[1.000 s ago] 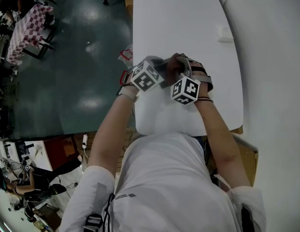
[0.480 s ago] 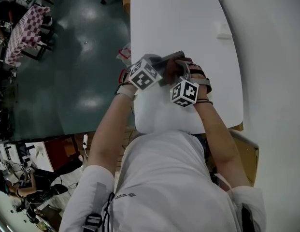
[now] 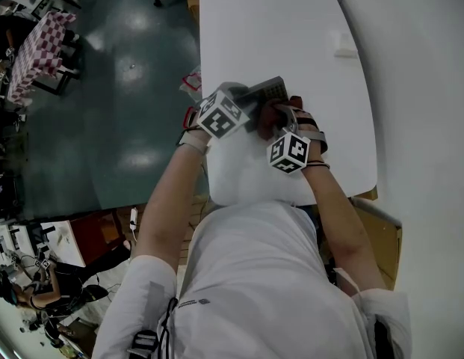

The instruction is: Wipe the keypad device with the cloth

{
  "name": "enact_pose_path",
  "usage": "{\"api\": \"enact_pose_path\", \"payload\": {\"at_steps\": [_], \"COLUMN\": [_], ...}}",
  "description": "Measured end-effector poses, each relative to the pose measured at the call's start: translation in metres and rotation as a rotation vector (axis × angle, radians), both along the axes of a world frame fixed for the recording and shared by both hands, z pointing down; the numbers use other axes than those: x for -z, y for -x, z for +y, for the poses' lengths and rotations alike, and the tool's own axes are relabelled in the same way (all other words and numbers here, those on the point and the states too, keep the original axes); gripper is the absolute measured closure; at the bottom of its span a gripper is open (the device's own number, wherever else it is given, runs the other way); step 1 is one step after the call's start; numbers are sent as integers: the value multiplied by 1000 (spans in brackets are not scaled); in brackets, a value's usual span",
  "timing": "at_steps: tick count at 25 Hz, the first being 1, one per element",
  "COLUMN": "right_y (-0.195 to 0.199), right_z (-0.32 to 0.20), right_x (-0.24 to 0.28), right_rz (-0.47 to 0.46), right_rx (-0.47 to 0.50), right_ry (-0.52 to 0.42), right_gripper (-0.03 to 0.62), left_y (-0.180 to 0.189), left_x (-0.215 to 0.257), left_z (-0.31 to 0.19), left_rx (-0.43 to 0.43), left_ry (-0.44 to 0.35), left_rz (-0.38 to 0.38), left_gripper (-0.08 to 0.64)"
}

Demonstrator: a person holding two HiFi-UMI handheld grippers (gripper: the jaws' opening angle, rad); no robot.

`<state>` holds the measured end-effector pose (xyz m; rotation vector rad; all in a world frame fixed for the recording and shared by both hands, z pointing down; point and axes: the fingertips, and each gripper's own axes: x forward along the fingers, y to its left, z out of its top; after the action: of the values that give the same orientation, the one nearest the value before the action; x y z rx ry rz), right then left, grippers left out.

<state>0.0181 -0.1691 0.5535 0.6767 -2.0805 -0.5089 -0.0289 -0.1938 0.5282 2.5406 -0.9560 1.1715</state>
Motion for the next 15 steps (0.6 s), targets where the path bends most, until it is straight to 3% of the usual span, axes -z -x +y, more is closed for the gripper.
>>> {"api": "enact_pose_path", "payload": {"at_steps": [15], "right_y": [-20], "right_z": [20], "right_x": [-32], "right_rz": [35], "right_rx": [-9], "right_ry": [86], "right_gripper": [554], "left_y": [-1], "left_x": [-2], "left_z": [0], "left_rx": [5], "left_ry": [-2], "left_rz": [-1], "left_gripper": [394]}}
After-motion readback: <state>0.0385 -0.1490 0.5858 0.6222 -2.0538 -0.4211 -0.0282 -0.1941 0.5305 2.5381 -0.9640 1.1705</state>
